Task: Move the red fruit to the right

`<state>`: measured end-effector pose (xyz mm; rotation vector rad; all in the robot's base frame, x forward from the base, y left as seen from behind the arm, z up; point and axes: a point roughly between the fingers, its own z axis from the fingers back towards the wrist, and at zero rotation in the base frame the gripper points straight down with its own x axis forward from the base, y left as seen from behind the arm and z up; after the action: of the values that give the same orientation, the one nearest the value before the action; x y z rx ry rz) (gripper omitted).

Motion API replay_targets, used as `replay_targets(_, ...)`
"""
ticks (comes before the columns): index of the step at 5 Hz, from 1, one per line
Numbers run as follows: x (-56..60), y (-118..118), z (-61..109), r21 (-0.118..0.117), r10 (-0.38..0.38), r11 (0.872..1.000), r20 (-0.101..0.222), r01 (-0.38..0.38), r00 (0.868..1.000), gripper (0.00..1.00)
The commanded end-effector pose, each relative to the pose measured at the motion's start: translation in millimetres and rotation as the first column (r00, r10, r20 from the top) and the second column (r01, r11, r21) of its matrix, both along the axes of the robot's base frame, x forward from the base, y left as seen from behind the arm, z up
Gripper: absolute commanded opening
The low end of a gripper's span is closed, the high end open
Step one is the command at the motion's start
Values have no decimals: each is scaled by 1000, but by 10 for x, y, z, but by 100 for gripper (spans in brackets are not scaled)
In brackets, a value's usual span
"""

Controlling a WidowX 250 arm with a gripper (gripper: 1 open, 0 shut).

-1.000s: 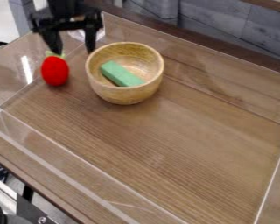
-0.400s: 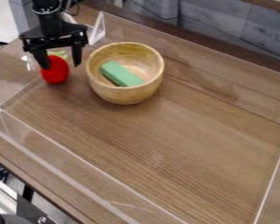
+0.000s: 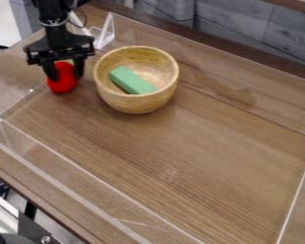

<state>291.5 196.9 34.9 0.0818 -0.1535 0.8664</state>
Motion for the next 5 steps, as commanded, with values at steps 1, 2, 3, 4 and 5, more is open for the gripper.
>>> replay_targets(1,69,45,17,-13,25,1000,7,-25,1000,100)
replay_targets(2,90,82,0,-35,51,998,-5,-51,999,100)
replay_targets(3,82,166,48,-56,34,998,-15,-34,999,100)
replay_targets(4,68,211,86,-71,14,997,-25,-15,1000,100)
replay_targets(5,53,237,120,-78,-8,997,-31,6,999,100)
